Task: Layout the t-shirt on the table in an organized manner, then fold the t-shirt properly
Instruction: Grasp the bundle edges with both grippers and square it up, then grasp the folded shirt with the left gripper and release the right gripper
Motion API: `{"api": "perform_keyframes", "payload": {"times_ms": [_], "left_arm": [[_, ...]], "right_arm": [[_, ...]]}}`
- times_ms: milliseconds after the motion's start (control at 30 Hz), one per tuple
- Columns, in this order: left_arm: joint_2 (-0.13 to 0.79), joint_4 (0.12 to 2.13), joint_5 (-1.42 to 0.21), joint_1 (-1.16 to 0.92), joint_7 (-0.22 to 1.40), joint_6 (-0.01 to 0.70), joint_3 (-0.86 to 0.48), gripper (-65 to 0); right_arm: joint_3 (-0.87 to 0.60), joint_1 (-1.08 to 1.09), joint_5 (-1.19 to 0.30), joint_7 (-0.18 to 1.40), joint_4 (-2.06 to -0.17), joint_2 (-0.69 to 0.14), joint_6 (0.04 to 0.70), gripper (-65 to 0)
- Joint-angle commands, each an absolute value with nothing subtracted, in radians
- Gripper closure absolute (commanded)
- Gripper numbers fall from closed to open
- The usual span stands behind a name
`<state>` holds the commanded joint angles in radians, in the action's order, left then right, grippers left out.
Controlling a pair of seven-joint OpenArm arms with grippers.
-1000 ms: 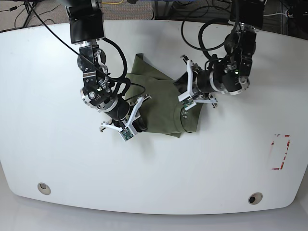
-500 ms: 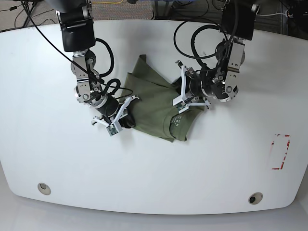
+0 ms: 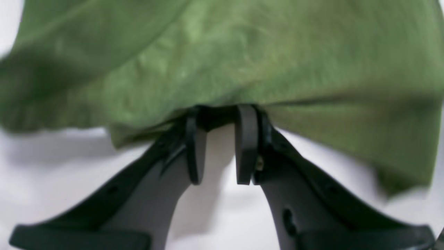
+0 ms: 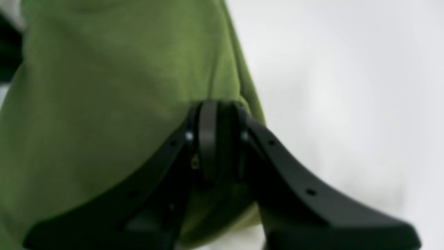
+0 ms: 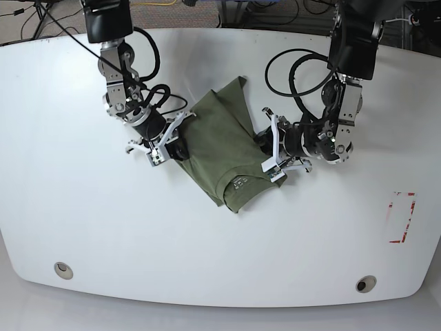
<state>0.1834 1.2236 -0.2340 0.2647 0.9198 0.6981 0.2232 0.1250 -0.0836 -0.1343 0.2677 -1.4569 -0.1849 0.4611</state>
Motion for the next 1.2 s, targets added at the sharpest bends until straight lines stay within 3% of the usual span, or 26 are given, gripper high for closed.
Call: {"api": "perform_keyframes", "payload": {"times_ms": [233,500,767,933,1200], "left_arm": [[0.189,1.173,-0.229,0.334,0.920,0.698,0.225,-12.6],[0.259,1.152,-0.236,0.409,0.921,0.698,0.225,-12.6],[0.305,1.311,-0.237,0.430,0.958,0.698,0.203,-12.6],[0.280,1.460,-0.232,0.390,0.997,0.698,0.142,-12.6],[0.120,1.664,-0.163,0.306,0.993,0.698,0.133,-12.6]], "right_arm": [[0.127,-0.162,-0.134,0.302,-1.544,-0.147,0.461,-6.7],[0.128,-0.186,-0.133,0.407,-1.666,-0.116,0.461,-6.7],[0.127,-0.183,-0.133,0.478,-1.822,-0.122,0.463,-6.7],[0.125,-0.165,-0.133,0.507,-1.908,-0.156,0.463,-6.7],[-0.002,-0.143,-0.136,0.507,-1.959,-0.191,0.463,-7.0]]}}
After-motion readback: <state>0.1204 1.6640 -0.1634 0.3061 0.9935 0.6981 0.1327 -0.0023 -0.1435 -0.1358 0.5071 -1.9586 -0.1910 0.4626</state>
